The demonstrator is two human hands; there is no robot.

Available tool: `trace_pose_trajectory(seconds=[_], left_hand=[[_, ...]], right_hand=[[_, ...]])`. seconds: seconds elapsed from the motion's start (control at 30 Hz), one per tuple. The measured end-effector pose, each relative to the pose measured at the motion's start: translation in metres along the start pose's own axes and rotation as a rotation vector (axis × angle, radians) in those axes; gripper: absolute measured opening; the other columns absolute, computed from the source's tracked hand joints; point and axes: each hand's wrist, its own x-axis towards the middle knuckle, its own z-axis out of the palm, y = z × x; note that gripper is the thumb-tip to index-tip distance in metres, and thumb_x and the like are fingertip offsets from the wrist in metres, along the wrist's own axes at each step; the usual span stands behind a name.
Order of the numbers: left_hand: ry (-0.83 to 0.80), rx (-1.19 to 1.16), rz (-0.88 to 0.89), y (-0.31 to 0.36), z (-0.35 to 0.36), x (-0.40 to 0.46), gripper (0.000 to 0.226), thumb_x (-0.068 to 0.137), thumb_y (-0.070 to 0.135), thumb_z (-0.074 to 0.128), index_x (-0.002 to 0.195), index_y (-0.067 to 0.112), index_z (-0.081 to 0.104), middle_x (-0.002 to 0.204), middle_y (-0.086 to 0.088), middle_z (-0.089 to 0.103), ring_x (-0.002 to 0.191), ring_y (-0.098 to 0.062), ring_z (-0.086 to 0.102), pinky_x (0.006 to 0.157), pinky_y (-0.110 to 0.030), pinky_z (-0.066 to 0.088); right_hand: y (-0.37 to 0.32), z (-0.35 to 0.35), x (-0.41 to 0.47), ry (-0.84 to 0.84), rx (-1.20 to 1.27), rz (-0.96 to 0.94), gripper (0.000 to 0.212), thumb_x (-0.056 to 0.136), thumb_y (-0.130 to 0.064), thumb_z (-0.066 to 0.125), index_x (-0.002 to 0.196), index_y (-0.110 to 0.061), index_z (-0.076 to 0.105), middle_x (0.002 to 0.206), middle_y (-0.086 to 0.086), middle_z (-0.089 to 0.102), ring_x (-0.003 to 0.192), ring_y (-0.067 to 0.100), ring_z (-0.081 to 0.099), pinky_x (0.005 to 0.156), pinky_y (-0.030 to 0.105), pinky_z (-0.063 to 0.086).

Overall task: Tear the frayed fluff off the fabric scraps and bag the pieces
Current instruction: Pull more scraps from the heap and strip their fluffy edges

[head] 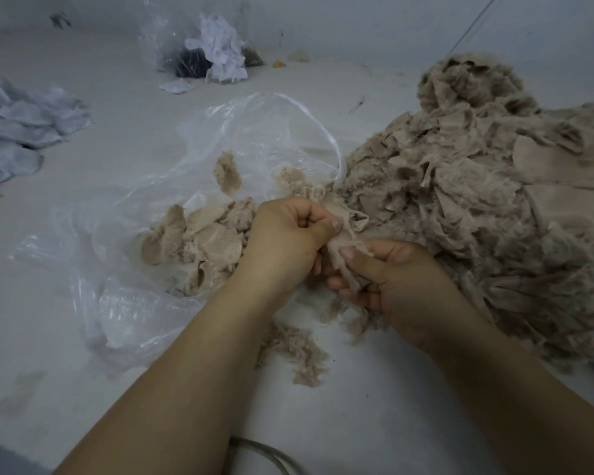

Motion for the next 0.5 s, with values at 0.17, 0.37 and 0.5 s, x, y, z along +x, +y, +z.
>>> trace_pose_trajectory(seconds=[0.17,0.37,0.5], left_hand=[[0.114,0.013,0.042,-0.0036,0.0,0.0018,0.022,0.093,0.012,0.065,0.077,-0.002,0.062,0.047,-0.008,0.057,0.034,-0.017,0.046,0.037,-0.021,0.037],[0.17,0.068,0.078,-0.0046,0.0001,0.0031,0.025,0.097,0.015,0.06,0.075,0.002,0.058,0.046,-0.009,0.053,0.032,-0.016,0.044,0.036,-0.02,0.033],[0.187,0.128,0.082,0.0012,-0.0055,0.0045,0.04,0.098,0.028,0.059,0.07,0.0,0.054,0.045,-0.011,0.047,0.031,-0.018,0.041,0.037,-0.022,0.035]], right_hand=[[-0.0005,0.0019,0.001,0.007,0.091,0.027,0.022,0.09,-0.021,0.062,0.093,-0.004,0.076,0.088,0.017,0.075,0.07,0.018,0.073,0.057,0.023,0.057],[-0.0005,0.0014,0.0003,0.007,0.082,0.033,0.022,0.097,-0.018,0.057,0.092,-0.006,0.075,0.089,0.015,0.076,0.075,0.021,0.074,0.058,0.023,0.058],[0.0011,-0.0014,0.0022,0.048,0.089,0.018,0.027,0.095,-0.02,0.058,0.085,-0.004,0.077,0.092,0.017,0.075,0.081,0.026,0.074,0.06,0.024,0.058]])
